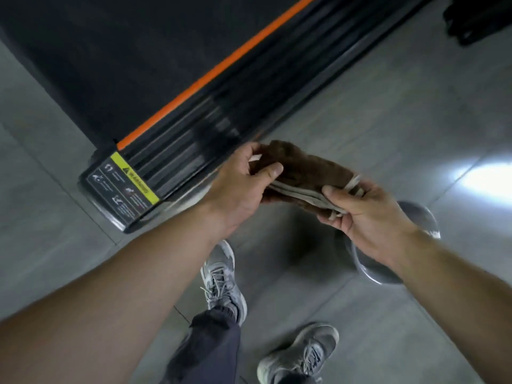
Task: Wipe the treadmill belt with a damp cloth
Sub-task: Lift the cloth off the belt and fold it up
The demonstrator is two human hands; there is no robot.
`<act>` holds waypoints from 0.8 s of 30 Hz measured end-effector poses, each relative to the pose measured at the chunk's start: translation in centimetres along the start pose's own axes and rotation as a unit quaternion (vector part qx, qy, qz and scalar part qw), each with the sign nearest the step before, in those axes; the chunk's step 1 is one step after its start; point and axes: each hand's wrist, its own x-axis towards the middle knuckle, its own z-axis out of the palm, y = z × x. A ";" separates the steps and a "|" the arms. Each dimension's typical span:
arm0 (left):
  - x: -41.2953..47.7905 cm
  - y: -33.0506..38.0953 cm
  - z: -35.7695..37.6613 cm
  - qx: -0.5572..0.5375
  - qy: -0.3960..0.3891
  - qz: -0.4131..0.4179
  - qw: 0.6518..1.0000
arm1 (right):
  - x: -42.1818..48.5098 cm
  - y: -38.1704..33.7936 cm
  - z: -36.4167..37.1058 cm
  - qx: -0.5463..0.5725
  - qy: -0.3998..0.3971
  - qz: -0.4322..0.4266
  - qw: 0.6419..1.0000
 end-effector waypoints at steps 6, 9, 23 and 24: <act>-2.1 -8.9 10.2 0.119 -0.081 -0.046 0.989 | -6.4 8.8 -12.0 0.083 0.122 0.009 0.989; -3.0 -13.6 15.4 0.176 -0.085 -0.069 0.978 | -8.9 13.6 -17.3 0.097 0.172 0.016 0.980; 3.1 -29.8 32.8 0.375 -0.173 -0.102 0.905 | -8.2 26.8 -36.1 0.232 0.332 0.026 0.914; 4.2 -30.8 33.9 0.371 -0.171 -0.111 0.906 | -7.3 27.5 -37.3 0.241 0.340 0.022 0.909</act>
